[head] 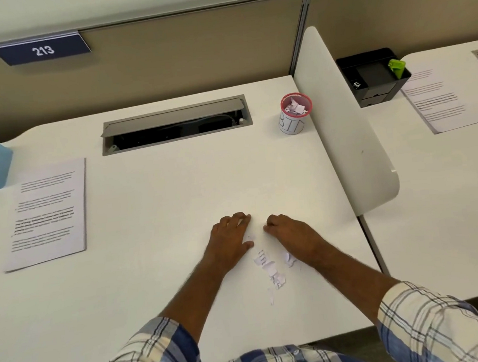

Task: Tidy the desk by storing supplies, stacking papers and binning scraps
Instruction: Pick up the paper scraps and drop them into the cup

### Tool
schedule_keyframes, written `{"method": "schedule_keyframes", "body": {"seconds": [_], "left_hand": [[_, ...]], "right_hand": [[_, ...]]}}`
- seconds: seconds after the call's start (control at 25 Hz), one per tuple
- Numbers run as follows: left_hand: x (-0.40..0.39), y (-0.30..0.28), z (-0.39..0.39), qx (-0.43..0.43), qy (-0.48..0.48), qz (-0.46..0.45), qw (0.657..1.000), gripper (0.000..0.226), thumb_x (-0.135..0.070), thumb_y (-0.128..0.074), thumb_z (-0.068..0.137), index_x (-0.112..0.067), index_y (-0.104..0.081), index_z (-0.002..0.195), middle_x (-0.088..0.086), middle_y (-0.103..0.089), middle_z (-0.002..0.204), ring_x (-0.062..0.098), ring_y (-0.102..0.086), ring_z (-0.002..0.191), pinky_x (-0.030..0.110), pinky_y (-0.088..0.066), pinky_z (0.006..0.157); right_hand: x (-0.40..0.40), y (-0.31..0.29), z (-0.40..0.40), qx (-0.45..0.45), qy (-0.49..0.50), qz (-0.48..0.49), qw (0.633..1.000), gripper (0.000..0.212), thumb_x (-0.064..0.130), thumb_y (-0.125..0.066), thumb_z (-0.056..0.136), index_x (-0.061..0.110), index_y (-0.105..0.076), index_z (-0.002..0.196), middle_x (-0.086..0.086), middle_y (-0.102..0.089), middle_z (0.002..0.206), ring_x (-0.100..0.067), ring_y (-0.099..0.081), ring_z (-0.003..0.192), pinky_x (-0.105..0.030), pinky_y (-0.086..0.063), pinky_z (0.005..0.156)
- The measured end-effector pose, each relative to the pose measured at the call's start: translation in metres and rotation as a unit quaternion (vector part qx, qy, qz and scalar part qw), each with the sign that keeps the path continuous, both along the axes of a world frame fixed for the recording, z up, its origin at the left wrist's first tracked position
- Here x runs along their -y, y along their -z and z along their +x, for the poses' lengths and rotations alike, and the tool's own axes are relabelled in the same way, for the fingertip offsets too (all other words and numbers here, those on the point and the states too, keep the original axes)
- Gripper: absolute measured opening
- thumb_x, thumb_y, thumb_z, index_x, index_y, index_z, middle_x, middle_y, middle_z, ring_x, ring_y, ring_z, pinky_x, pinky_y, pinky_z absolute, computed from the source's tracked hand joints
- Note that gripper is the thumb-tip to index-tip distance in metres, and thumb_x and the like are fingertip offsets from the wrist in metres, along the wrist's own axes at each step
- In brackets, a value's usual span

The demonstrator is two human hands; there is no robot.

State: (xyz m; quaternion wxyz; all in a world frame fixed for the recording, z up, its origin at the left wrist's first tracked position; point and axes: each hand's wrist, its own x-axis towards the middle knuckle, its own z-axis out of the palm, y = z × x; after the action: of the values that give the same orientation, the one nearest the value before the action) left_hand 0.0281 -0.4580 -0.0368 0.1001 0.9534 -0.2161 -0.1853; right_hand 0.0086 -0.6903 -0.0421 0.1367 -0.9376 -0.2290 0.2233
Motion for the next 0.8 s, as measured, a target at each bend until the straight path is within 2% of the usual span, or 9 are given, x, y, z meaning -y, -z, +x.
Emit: {"method": "schedule_keyframes", "body": {"seconds": [0.12,0.16,0.28,0.36,0.44,0.52,0.6,0.68,0.8], "left_hand": [[0.002,-0.004,0.007,-0.005,-0.003,-0.023,1.0,0.057,-0.036,-0.063,0.097,-0.018,-0.048,0.148,-0.001,-0.046,0.147,0.026,-0.048,0.128,0.039,-0.043,0.103],[0.004,-0.005,0.01,-0.011,-0.006,-0.031,0.999,0.049,-0.031,-0.063,0.097,-0.016,-0.054,0.142,0.001,-0.051,0.14,0.027,-0.051,0.124,0.039,-0.046,0.099],[0.011,-0.005,0.014,-0.011,-0.016,-0.028,0.999,0.022,-0.017,-0.057,0.098,-0.01,-0.066,0.116,0.007,-0.056,0.118,0.03,-0.056,0.11,0.044,-0.05,0.086],[0.014,-0.004,0.015,0.002,-0.01,-0.006,1.0,0.016,-0.014,-0.053,0.099,-0.008,-0.066,0.106,0.009,-0.058,0.111,0.031,-0.058,0.104,0.041,-0.049,0.077],[0.017,-0.006,0.017,0.015,0.006,0.014,1.0,0.015,-0.014,-0.051,0.1,-0.008,-0.065,0.102,0.012,-0.059,0.108,0.032,-0.059,0.101,0.036,-0.042,0.071],[0.02,-0.01,0.022,0.015,0.028,0.032,0.999,0.016,-0.016,-0.05,0.102,-0.007,-0.063,0.103,0.014,-0.061,0.109,0.032,-0.06,0.101,0.035,-0.037,0.072],[0.023,-0.012,0.027,0.002,0.03,0.038,0.999,0.015,-0.015,-0.051,0.102,-0.006,-0.063,0.103,0.015,-0.062,0.11,0.032,-0.061,0.102,0.036,-0.041,0.076],[0.026,-0.014,0.031,-0.009,0.025,0.043,0.999,0.013,-0.014,-0.051,0.102,-0.006,-0.062,0.104,0.015,-0.063,0.112,0.032,-0.061,0.104,0.036,-0.042,0.079],[0.028,-0.013,0.034,-0.033,0.017,0.055,0.998,0.015,-0.012,-0.049,0.102,-0.006,-0.061,0.107,0.015,-0.063,0.115,0.032,-0.063,0.106,0.036,-0.047,0.081]], "right_hand": [[-0.001,-0.004,0.002,-0.017,-0.021,-0.02,0.999,0.091,0.016,-0.098,0.028,-0.001,-0.067,0.112,-0.015,-0.063,0.116,-0.033,-0.063,0.1,-0.039,-0.058,0.07],[-0.002,-0.008,0.003,-0.034,-0.024,-0.03,0.999,0.088,0.015,-0.098,0.026,-0.003,-0.068,0.107,-0.017,-0.063,0.113,-0.035,-0.063,0.097,-0.04,-0.057,0.07],[-0.008,-0.019,0.005,-0.036,-0.025,-0.041,0.998,0.069,0.011,-0.093,0.042,-0.007,-0.066,0.103,-0.02,-0.062,0.11,-0.036,-0.06,0.098,-0.045,-0.053,0.076],[-0.013,-0.027,0.007,-0.036,-0.033,-0.052,0.997,0.06,0.008,-0.09,0.048,-0.005,-0.065,0.1,-0.02,-0.062,0.107,-0.036,-0.06,0.095,-0.045,-0.053,0.074],[-0.017,-0.026,0.01,-0.018,-0.044,-0.077,0.996,0.053,0.004,-0.089,0.053,-0.003,-0.064,0.099,-0.018,-0.061,0.105,-0.035,-0.059,0.093,-0.043,-0.052,0.073],[-0.019,-0.019,0.013,-0.016,-0.038,-0.094,0.995,0.055,0.008,-0.093,0.044,0.003,-0.064,0.09,-0.013,-0.061,0.091,-0.029,-0.06,0.079,-0.035,-0.048,0.059],[-0.019,-0.004,0.015,-0.004,-0.005,-0.078,0.997,0.041,0.005,-0.089,0.048,0.009,-0.062,0.078,-0.009,-0.059,0.076,-0.027,-0.061,0.064,-0.027,-0.034,0.048],[-0.02,0.007,0.018,0.026,0.035,-0.039,0.998,0.023,-0.005,-0.072,0.063,0.01,-0.061,0.077,-0.011,-0.06,0.074,-0.032,-0.062,0.063,-0.028,-0.029,0.051],[-0.024,0.001,0.026,-0.005,0.083,-0.035,0.996,0.018,-0.002,-0.059,0.074,0.008,-0.064,0.088,-0.012,-0.062,0.088,-0.031,-0.061,0.076,-0.032,-0.035,0.06]]}}
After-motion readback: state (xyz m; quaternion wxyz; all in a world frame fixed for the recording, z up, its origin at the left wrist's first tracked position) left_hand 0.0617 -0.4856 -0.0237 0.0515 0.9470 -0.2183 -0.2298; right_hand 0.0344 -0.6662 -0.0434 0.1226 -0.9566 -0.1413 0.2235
